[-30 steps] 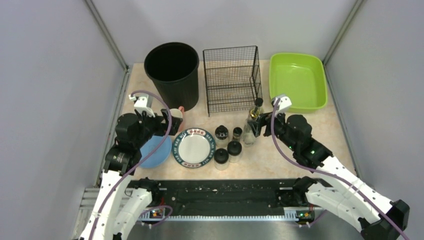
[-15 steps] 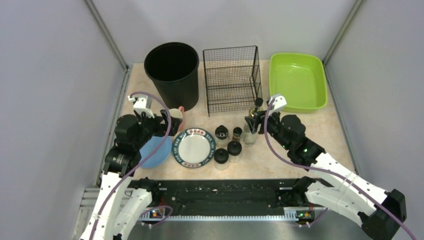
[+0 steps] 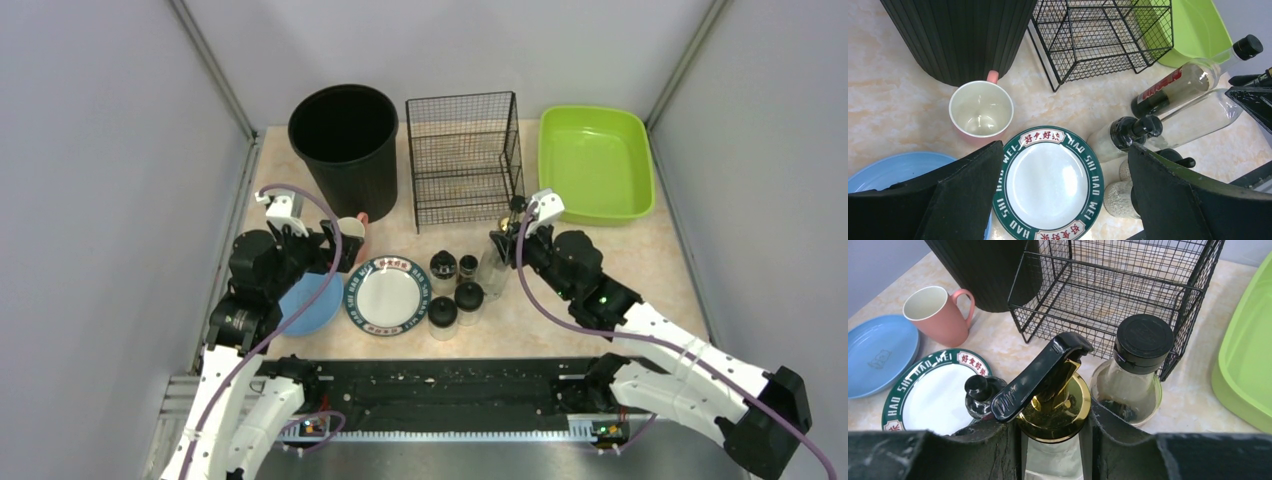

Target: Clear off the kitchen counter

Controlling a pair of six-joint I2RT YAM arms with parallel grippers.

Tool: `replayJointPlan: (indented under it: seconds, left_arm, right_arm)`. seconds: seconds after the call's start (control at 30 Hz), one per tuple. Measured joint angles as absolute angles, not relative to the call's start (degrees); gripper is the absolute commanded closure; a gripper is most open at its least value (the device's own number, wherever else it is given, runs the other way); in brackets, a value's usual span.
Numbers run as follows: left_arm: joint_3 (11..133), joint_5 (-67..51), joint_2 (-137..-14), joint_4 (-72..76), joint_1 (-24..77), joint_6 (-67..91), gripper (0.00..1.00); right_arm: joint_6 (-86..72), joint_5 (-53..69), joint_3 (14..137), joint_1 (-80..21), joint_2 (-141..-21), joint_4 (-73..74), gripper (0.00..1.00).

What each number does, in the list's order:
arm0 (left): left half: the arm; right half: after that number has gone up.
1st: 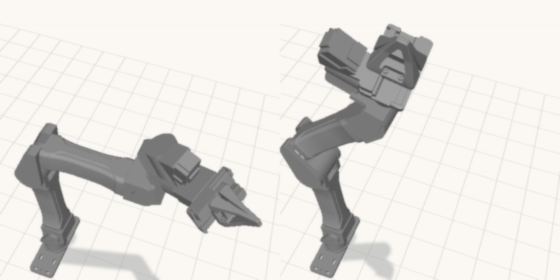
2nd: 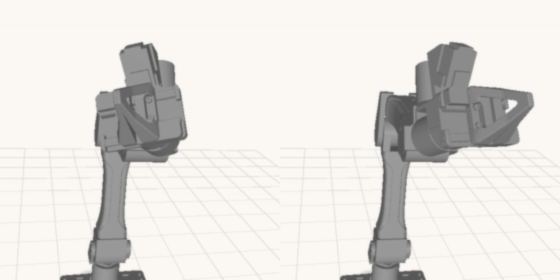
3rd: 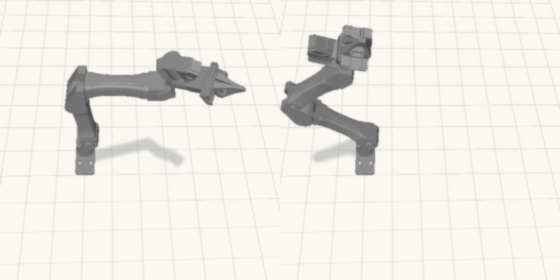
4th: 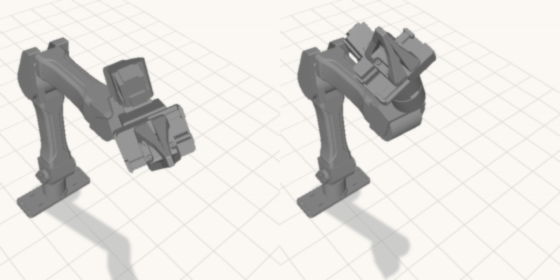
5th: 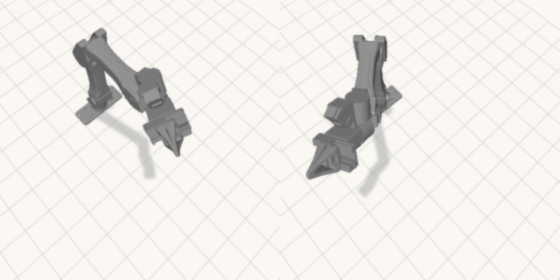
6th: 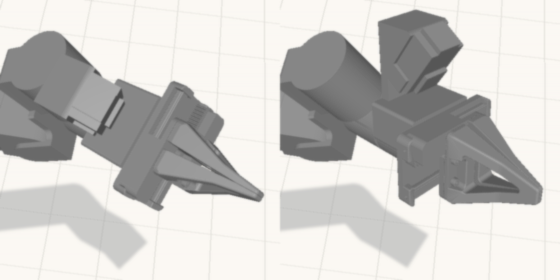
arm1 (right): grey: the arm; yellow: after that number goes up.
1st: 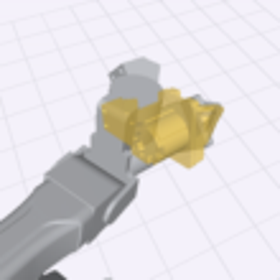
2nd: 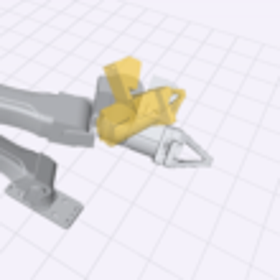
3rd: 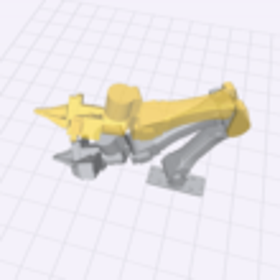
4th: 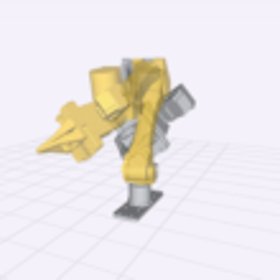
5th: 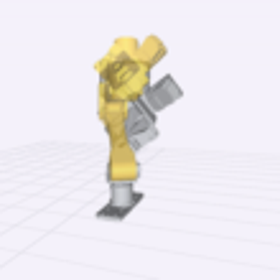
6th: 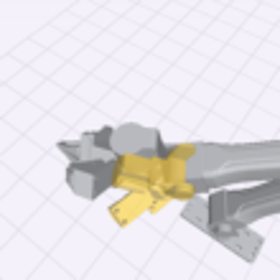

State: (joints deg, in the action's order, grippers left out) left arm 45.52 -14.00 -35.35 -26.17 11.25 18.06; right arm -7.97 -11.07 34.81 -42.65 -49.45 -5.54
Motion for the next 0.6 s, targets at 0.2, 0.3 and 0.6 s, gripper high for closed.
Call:
replayJointPlan:
  seconds: [0.2,0.3,0.6]
  left_arm:
    - [45.52,-13.80,-35.00,-26.17,11.25,18.04,0.01]
    - [45.52,-13.54,-34.98,-26.17,11.25,18.02,0.02]
    - [45.50,-12.69,-34.63,-26.17,11.25,18.02,0.02]
  right_arm:
    - [-7.70,-11.57,34.81,-42.74,-48.64,-4.45,1.00]
    - [-7.25,-12.32,34.81,-42.92,-47.18,-2.44,1.00]
    - [-5.26,-13.91,39.97,-43.03,-43.94,12.64,1.00]
